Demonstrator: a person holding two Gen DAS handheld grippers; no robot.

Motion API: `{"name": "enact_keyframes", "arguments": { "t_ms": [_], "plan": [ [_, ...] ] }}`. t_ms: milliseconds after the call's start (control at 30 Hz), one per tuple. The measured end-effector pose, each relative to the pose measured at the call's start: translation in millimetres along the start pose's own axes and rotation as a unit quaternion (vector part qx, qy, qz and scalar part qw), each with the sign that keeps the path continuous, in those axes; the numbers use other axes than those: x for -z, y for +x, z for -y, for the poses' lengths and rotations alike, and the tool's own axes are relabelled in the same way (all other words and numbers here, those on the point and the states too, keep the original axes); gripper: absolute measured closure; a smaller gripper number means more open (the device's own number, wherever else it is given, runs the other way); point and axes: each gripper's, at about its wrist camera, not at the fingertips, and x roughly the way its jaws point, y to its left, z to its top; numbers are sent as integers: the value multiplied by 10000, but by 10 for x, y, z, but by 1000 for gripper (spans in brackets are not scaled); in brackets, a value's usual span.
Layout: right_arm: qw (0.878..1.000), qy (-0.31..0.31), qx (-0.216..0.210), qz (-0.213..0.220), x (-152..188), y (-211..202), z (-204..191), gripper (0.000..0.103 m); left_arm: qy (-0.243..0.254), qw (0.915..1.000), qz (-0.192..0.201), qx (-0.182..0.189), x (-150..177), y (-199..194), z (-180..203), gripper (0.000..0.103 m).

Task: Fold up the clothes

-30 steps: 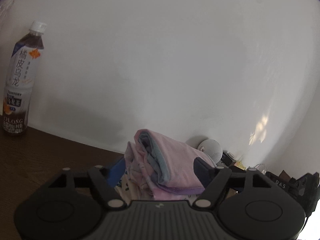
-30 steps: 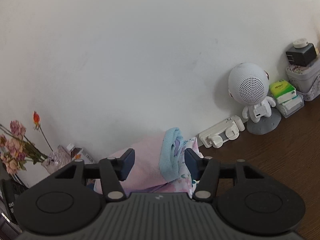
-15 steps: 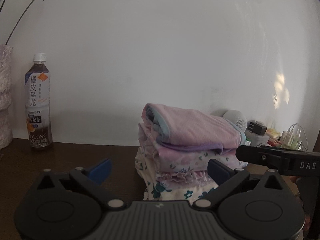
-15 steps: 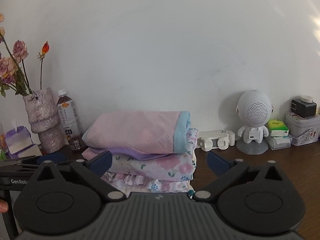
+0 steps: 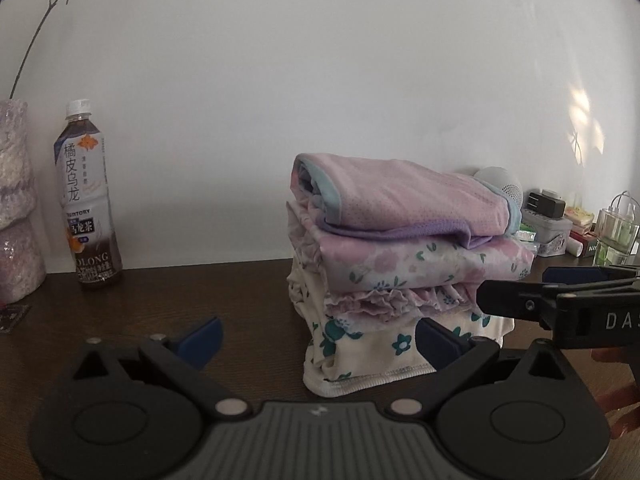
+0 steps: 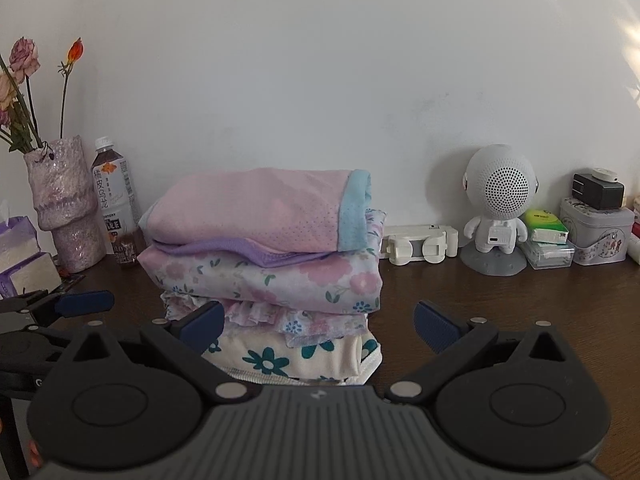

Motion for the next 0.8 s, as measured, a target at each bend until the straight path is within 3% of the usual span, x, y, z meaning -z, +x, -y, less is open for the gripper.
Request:
{"name": "enact_keyframes", "arguments": {
  "t_ms": [333,800],
  "plan": [
    [9996,-5,202,-220,84,-33,-24,0,216,9992,-295,-133,39,2,119,0],
    [9972,-119,422,-604,119,9,-106,0,537,9921,-763,-833,65,41,286,0]
  ]
}}
